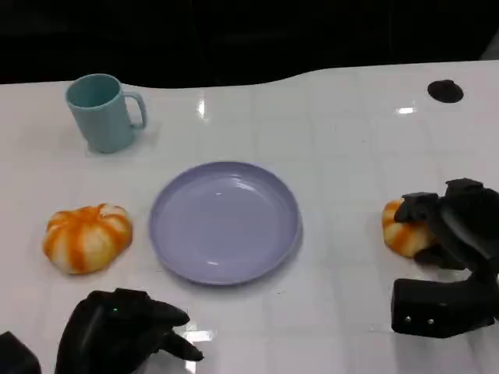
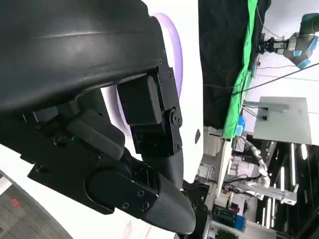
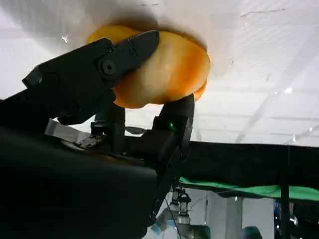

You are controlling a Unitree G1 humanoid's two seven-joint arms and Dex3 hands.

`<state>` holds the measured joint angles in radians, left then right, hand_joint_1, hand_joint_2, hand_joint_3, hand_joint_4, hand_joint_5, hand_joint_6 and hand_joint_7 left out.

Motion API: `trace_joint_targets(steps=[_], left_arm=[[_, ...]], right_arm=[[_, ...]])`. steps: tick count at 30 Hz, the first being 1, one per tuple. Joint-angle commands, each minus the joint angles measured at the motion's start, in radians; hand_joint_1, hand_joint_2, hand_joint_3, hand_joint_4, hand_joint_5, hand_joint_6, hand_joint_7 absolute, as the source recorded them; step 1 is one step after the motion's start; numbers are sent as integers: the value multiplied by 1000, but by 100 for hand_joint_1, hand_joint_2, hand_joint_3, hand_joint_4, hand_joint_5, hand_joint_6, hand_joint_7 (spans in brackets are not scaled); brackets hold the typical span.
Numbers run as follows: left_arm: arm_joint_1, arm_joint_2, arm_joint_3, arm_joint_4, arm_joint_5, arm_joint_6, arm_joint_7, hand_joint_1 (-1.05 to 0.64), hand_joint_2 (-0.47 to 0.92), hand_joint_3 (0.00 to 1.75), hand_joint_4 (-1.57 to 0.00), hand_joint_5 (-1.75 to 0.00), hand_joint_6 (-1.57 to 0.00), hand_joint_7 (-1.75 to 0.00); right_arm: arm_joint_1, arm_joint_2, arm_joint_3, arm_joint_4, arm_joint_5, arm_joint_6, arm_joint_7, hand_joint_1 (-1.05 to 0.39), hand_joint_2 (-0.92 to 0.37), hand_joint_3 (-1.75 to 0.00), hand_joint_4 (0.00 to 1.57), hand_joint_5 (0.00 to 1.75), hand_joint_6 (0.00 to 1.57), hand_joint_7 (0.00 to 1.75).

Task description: Grasp the bread from the table and place it into the plate.

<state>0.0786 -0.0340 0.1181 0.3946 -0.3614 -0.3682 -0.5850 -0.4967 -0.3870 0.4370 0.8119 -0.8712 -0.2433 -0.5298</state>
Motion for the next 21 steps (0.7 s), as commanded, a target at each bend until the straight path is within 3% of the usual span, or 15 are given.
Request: trace_joint_targets(steps=[1,6,12,14,15,17,18,21], left_arm=[[1,11,4,-2,-3,0,-1,-105,75,0,-157,-38,-157,-16],[2,14,5,-2,-4,4,-1,-105,75,0,-157,-38,-157,-15],[4,12,6,-5,-6,4,1,-105,74,0,-157,-38,-157,-15],[3,13,7,-3,-6,0,-1,-105,75,0,-157,-38,-157,-15],[3,13,8,-2,-7,-1,-3,-105,75,0,-157,-38,-157,-15],[4,12,8,-1,-11,-1,-7,-105,75,0,-157,-38,-157,-15],[6,12,7,-4,-10,1,-5,-105,75,0,-157,-38,-157,-15],[13,13,3,-16,-9,6,-6,-105,75,0,-157,-38,-157,-15]], right_arm=[[-12,-9,1,16,8,-27,-88,-3,-86,-1,89,175,86,142],[-6,0,0,16,13,-79,-216,0,-83,-1,96,175,89,145],[15,13,-29,-18,93,-176,-213,2,-84,-4,101,175,96,136],[27,18,-39,-40,126,-208,-196,4,-82,-7,103,175,95,142],[32,18,-43,-51,140,-220,-183,5,-74,-26,103,175,94,144],[48,18,-54,-83,168,-246,-151,6,-33,-108,103,175,92,148],[60,19,-61,-109,182,-254,-131,7,-24,-125,103,175,92,149],[97,26,-81,-192,237,-280,-50,9,-18,-138,103,175,92,149]])
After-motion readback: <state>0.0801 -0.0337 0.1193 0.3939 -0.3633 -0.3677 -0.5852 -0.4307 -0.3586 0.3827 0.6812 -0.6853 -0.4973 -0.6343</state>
